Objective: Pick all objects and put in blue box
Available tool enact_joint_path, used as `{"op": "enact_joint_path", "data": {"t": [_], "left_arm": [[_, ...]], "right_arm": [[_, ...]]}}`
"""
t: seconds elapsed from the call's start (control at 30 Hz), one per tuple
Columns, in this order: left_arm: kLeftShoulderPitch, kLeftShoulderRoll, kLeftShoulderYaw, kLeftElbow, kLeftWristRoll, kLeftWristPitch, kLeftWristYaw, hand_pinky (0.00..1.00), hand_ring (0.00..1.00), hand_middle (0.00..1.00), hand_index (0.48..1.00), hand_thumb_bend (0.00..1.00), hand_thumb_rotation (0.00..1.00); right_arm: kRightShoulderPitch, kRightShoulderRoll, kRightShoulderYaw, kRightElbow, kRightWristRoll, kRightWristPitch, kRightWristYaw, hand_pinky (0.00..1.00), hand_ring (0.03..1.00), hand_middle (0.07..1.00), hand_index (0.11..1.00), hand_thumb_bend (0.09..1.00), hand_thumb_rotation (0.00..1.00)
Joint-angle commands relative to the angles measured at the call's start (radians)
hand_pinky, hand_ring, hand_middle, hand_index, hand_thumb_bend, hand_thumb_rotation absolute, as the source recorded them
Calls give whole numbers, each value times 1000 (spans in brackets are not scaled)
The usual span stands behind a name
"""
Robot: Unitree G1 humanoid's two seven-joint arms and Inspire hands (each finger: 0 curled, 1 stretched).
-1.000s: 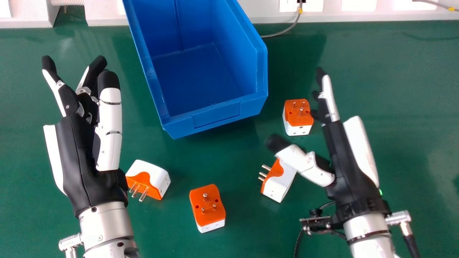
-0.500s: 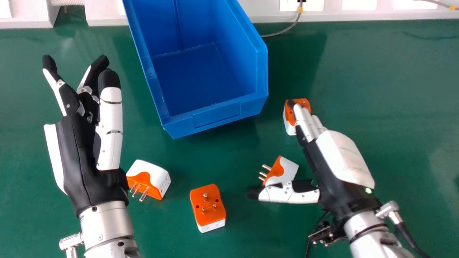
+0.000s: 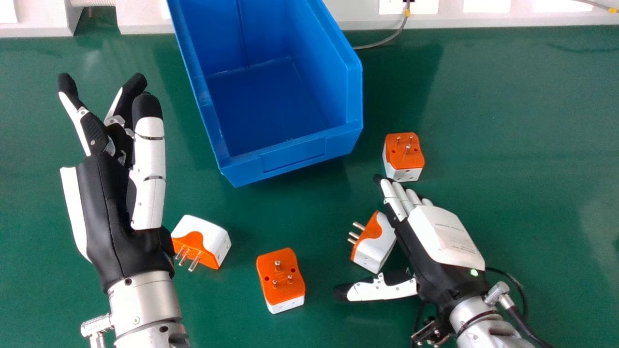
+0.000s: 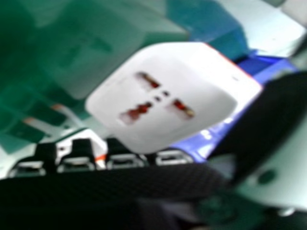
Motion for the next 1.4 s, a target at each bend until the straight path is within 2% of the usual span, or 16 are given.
{"op": "enact_joint_path", "data": {"t": [0.0,0.1,0.17,0.2,0.23,0.27,0.3,0.47,0.57,0.7,0.8,0.9,1.03,1.2,1.37], "left_arm": [[7,-57,-5,-30,0,-13,3,840,867,862,841,529,697],[8,-56,-4,-27,-1,-20,1,840,869,863,841,527,696],[9,-55,-4,-27,-4,-21,-1,838,869,862,839,525,694],[9,-55,-4,-28,-3,-19,0,841,869,862,838,522,694],[10,-56,-5,-31,-2,-15,0,841,869,862,838,522,694],[10,-57,-6,-32,-1,-12,2,840,869,862,838,526,695],[10,-57,-6,-33,-1,-13,2,840,869,862,838,526,695],[10,-59,-5,-31,-2,-16,5,838,867,861,838,531,693],[10,-57,-6,-33,-3,-13,2,836,866,860,837,532,690],[12,-55,-6,-30,3,-15,4,835,865,859,837,531,693],[13,-54,-7,-32,1,-16,1,835,865,859,837,531,692],[13,-55,-6,-31,2,-15,3,836,866,860,839,533,691],[15,-55,-9,-32,1,-19,1,838,868,861,840,533,690],[17,-56,-8,-34,-2,-17,2,837,868,860,837,536,686],[12,-56,-7,-32,1,-14,4,837,869,863,842,536,684]], "right_arm": [[-24,-5,-1,46,27,-57,-27,849,953,957,981,993,397],[-36,-4,-5,73,52,-82,-29,718,835,866,875,926,225],[-40,6,-9,82,67,-74,-31,567,671,742,757,853,75],[-41,13,-11,87,72,-69,-36,498,584,677,702,813,38],[-43,18,-12,92,72,-67,-47,498,584,677,702,813,38],[-44,21,-12,99,69,-69,-65,452,518,617,650,700,24],[-45,23,-11,104,66,-70,-82,452,518,617,650,700,24],[-35,27,-19,89,78,-63,-116,407,455,540,577,581,9],[-31,29,-21,80,84,-66,-124,393,427,496,538,526,3],[-27,29,-25,76,88,-77,-135,384,419,482,523,505,0],[-22,32,-29,68,93,-80,-144,382,417,479,520,502,0],[-15,38,-36,56,98,-95,-164,367,410,473,524,499,0],[1,42,-54,31,118,-153,-194,354,411,475,536,497,0],[49,49,-80,-111,132,-190,-220,323,413,491,543,494,0],[89,80,-103,-284,123,-205,-242,314,420,507,545,493,0]]}}
